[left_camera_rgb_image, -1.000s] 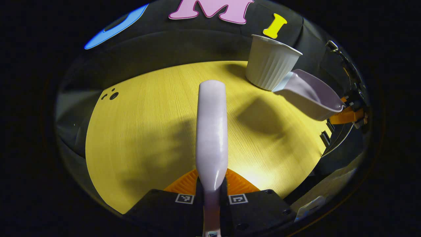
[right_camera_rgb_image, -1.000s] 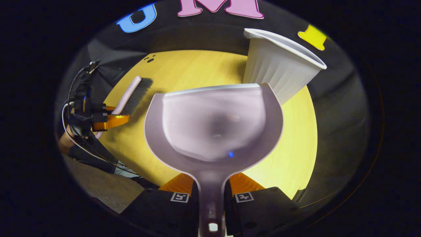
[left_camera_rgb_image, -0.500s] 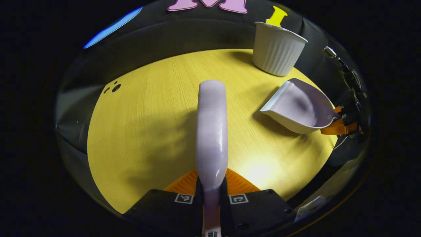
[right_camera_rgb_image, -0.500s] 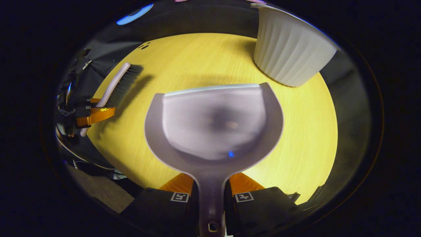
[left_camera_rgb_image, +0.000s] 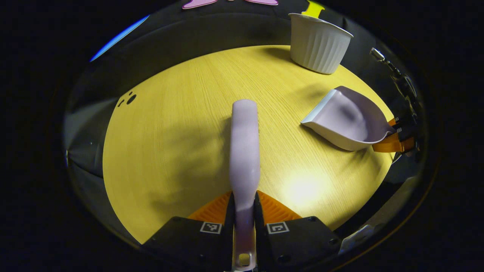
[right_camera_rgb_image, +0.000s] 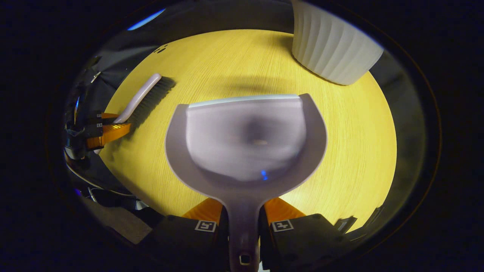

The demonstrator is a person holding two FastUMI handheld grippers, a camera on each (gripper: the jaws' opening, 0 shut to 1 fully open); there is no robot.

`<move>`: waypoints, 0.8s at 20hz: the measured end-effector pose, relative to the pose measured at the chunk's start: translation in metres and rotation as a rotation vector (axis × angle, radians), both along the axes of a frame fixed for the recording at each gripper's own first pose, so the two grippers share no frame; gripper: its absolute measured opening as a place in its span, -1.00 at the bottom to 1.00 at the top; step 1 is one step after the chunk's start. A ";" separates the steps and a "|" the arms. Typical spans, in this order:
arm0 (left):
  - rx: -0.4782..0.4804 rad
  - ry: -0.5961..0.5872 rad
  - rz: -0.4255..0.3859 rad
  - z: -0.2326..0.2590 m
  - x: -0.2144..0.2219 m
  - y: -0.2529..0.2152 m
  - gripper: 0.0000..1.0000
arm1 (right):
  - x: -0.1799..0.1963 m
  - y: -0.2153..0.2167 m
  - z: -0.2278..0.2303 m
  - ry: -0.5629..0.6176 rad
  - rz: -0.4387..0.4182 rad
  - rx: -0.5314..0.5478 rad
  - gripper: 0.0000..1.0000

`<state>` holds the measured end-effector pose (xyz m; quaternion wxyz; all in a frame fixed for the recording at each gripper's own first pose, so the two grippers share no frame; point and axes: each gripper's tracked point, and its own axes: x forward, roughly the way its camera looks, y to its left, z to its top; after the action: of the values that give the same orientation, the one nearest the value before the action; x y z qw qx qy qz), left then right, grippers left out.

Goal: Pick up the small broom and dustpan from the desktop, sweep the trash into the dustpan with the broom, and then empty the trash into the garbage bin.

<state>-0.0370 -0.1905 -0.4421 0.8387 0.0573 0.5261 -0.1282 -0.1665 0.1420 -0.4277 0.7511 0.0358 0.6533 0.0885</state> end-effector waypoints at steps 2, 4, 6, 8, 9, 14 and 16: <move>0.012 0.002 0.017 0.002 -0.003 0.002 -0.39 | -0.005 0.002 0.006 0.013 0.017 0.015 -0.11; 0.019 -0.007 0.039 0.007 -0.007 0.005 -0.50 | -0.007 0.001 0.015 0.014 0.025 0.022 -0.12; 0.021 -0.027 0.057 0.016 -0.011 0.007 -0.35 | -0.008 -0.001 0.029 0.002 0.021 0.042 0.02; 0.027 -0.053 0.076 0.032 -0.015 0.011 -0.34 | -0.009 -0.004 0.048 -0.014 0.012 0.070 -0.13; 0.030 -0.066 0.084 0.040 -0.015 0.012 -0.34 | -0.008 -0.006 0.060 -0.029 0.007 0.079 -0.14; 0.023 -0.176 0.124 0.088 -0.008 0.011 -0.34 | 0.018 -0.008 0.120 -0.207 -0.031 0.145 -0.13; 0.007 -0.253 0.129 0.115 0.002 0.005 -0.34 | 0.031 -0.005 0.140 -0.279 -0.031 0.176 -0.14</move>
<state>-0.0347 -0.1850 -0.3276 0.9046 0.0417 0.4193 -0.0640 -0.1350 0.1367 -0.2872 0.8297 0.0987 0.5318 0.1380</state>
